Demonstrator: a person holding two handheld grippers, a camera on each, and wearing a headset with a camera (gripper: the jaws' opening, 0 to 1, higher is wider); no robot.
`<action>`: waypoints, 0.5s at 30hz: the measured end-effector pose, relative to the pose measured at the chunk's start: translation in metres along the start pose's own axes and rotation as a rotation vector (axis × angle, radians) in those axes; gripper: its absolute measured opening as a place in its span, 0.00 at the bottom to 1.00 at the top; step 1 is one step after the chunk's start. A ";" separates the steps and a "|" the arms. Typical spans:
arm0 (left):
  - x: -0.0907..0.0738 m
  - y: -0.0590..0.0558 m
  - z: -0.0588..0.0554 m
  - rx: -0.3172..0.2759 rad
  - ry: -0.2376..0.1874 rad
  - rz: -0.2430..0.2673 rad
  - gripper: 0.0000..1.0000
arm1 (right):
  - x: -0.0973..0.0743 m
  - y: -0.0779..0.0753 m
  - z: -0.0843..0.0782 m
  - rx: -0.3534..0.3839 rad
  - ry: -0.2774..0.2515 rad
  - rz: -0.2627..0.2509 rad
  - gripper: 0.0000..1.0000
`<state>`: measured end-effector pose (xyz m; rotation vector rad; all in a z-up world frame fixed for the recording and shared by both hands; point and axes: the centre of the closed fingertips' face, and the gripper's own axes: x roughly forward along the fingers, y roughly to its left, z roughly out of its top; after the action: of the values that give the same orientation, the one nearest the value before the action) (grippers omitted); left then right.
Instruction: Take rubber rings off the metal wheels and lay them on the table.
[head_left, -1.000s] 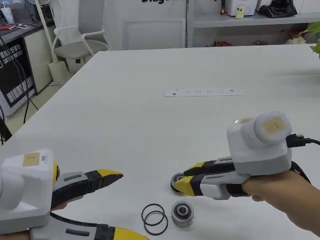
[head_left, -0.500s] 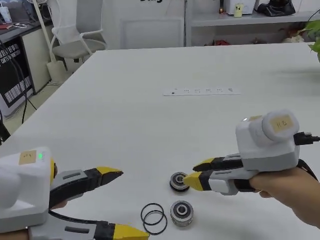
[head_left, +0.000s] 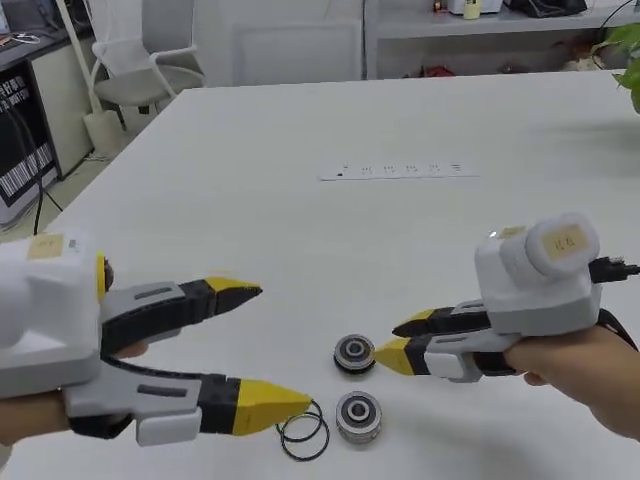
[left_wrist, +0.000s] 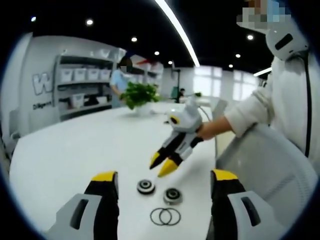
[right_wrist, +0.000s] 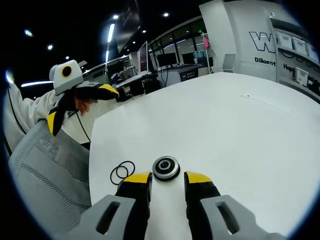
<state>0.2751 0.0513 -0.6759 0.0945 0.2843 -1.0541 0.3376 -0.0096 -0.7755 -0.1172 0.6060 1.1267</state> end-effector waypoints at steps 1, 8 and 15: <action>0.002 0.002 0.003 0.009 -0.002 -0.002 0.76 | 0.001 -0.001 0.000 0.006 -0.001 0.001 0.23; 0.019 0.017 0.016 0.055 0.005 -0.019 0.72 | 0.006 -0.006 -0.006 0.000 0.009 0.007 0.23; 0.038 0.028 0.012 0.140 0.067 -0.032 0.65 | 0.009 -0.010 -0.009 -0.004 0.010 0.020 0.22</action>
<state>0.3192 0.0309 -0.6764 0.2517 0.2730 -1.1035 0.3453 -0.0099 -0.7898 -0.1203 0.6150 1.1476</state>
